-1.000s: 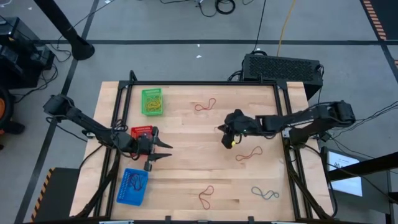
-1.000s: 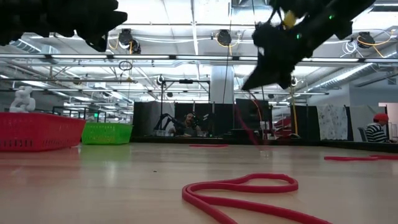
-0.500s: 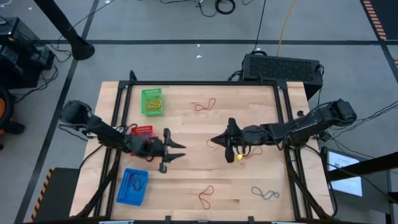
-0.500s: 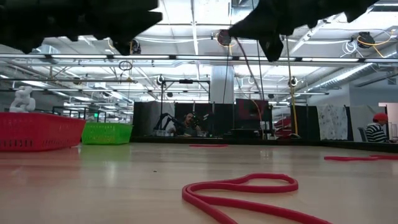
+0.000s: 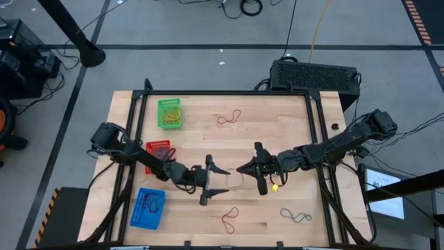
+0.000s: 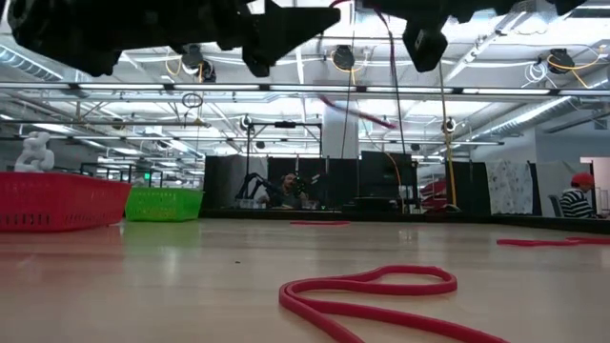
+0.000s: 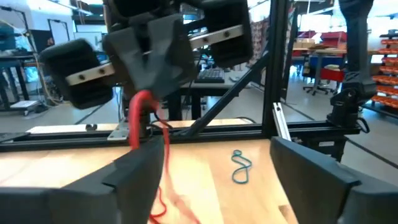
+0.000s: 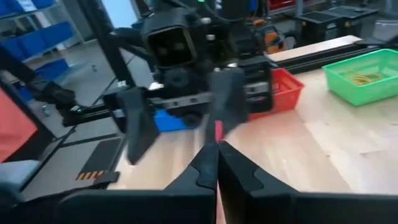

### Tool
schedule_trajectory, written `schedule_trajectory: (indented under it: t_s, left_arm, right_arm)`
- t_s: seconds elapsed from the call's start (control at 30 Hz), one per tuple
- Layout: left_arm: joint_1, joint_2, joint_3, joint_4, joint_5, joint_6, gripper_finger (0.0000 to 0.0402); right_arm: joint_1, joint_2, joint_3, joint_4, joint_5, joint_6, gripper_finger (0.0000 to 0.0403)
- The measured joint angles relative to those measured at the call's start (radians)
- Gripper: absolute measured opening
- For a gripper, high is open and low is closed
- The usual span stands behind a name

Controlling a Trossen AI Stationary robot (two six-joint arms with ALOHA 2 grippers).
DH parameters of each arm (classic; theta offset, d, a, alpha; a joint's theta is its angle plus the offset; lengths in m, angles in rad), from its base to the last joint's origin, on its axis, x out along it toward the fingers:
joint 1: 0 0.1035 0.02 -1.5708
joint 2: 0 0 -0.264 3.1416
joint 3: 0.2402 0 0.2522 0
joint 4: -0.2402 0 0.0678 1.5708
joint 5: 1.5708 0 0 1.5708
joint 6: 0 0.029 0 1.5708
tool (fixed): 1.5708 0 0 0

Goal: Sort rubber bands into baskets
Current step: Put the red rubber band into the blue bin

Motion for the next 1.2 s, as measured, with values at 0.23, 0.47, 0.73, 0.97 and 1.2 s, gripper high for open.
schedule_trajectory:
  t_s: [0.23, 0.47, 0.73, 0.97, 1.2]
  left_arm:
    - [0.000, 0.038, 0.027, -0.002, -0.024, -0.003, 0.0334]
    - [0.003, 0.050, 0.051, -0.052, -0.022, -0.010, 0.0336]
    - [0.007, 0.009, 0.049, -0.182, 0.299, -0.085, 0.0336]
    - [0.011, -0.213, 0.049, -0.499, 0.409, -0.093, 0.0336]
    - [0.002, -0.259, 0.049, -0.560, 0.179, -0.085, 0.0336]
  right_arm:
    - [0.049, 0.000, 0.000, 0.000, 0.048, 0.000, 0.0000]
    - [0.072, 0.000, 0.000, -0.012, 0.056, 0.004, 0.0000]
    - [0.075, 0.000, 0.000, -0.075, 0.081, 0.024, 0.0000]
    - [0.092, 0.000, 0.000, -0.102, 0.080, 0.038, 0.0000]
    - [0.111, 0.000, 0.000, -0.099, 0.116, 0.051, 0.0000]
